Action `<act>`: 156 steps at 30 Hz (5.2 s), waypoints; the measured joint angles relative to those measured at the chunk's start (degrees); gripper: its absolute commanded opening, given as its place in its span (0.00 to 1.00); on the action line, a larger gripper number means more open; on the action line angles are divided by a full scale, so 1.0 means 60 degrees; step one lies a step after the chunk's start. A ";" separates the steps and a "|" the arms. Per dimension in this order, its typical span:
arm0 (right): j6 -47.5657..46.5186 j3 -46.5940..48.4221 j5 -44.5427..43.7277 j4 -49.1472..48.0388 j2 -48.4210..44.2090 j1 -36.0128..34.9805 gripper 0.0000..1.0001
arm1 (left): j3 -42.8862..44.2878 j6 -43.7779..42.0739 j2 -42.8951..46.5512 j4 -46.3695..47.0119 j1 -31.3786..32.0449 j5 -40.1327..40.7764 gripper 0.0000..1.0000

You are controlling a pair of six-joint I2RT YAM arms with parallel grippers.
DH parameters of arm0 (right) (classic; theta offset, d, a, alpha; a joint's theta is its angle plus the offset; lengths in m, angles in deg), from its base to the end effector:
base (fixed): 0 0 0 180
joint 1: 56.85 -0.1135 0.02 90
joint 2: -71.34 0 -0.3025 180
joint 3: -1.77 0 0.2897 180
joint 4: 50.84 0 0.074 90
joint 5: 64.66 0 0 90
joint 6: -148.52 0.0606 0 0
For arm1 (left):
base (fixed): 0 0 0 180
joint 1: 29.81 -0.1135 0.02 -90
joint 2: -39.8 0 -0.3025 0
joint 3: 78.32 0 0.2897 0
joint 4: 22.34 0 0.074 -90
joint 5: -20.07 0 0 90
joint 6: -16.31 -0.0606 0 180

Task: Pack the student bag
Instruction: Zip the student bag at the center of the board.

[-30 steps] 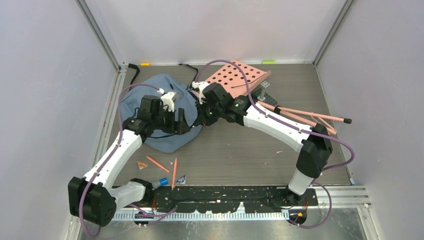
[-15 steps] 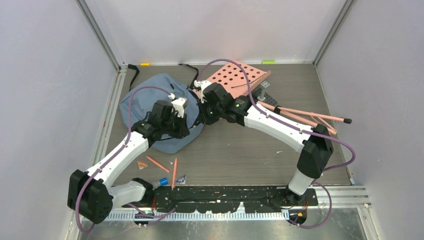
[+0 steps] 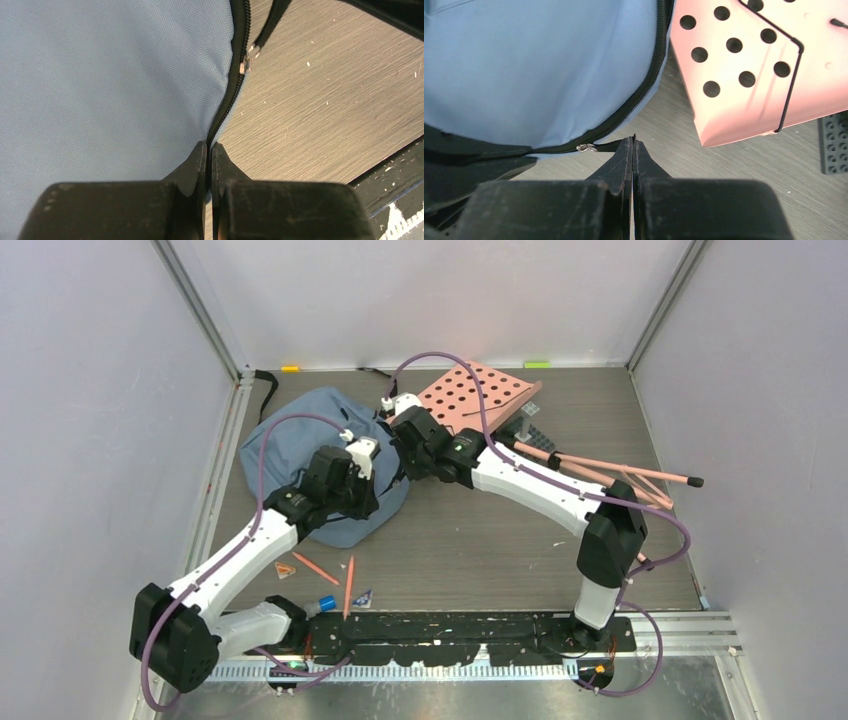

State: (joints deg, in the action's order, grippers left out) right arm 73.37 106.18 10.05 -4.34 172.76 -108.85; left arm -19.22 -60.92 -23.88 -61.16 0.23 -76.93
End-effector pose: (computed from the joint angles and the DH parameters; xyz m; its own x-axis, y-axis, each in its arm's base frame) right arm 0.2990 0.3568 0.3339 -0.5743 -0.3336 -0.7476 -0.5123 0.8588 0.0104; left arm 0.2319 -0.1426 0.2693 -0.7069 0.1553 -0.6901 0.4279 0.8708 -0.2423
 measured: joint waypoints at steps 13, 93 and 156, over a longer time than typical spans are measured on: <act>-0.0816 0.1064 -0.1319 -0.0313 0.1100 0.0138 0.00 | 0.0149 0.0692 0.0127 -0.0951 0.0098 0.0656 0.00; -0.0503 0.2007 0.1078 -0.0342 0.1661 0.0535 0.00 | -0.0761 0.2310 0.0055 0.1537 0.0375 0.1734 0.00; -0.1355 0.8419 0.0608 -0.0579 0.6553 0.1581 0.36 | -0.0568 0.2696 0.0248 0.0393 0.0313 0.1177 0.00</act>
State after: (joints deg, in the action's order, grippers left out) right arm 65.24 156.69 13.70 -7.82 212.08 -99.37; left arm -22.63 -44.74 -22.39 -58.80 2.11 -69.87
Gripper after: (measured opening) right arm 0.172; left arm 0.034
